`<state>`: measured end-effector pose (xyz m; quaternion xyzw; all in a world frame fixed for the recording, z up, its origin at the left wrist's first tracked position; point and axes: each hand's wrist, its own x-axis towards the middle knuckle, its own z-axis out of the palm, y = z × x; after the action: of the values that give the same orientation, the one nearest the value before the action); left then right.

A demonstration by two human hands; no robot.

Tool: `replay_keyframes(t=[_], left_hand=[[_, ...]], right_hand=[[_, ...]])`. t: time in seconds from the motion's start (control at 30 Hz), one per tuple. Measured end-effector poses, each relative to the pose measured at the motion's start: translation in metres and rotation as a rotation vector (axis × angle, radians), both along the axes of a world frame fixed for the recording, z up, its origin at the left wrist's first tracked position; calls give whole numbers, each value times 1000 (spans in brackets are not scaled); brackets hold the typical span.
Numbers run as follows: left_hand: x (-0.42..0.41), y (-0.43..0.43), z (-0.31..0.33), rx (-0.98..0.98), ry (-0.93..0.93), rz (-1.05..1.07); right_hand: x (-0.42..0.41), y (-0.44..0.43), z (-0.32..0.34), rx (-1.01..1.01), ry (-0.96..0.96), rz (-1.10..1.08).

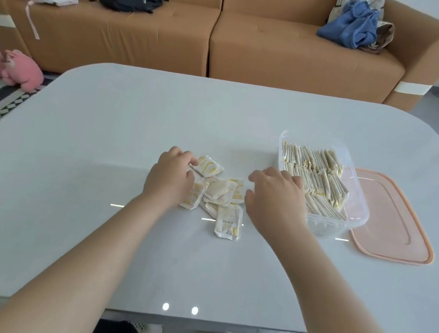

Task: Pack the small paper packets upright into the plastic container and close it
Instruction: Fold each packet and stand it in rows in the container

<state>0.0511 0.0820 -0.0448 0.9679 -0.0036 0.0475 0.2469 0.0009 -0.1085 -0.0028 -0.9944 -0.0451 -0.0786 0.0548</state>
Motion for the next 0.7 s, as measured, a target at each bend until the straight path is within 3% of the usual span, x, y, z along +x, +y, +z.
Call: replay_keyframes(t=[0.23, 0.4, 0.7], left_hand=[[41, 1, 5, 197, 148, -320], [48, 6, -3, 303, 146, -322], [28, 19, 7, -17, 157, -86]], right_hand=[[26, 31, -13, 23, 290, 29], [40, 31, -26, 9, 373, 0], [38, 28, -23, 267, 449, -107]])
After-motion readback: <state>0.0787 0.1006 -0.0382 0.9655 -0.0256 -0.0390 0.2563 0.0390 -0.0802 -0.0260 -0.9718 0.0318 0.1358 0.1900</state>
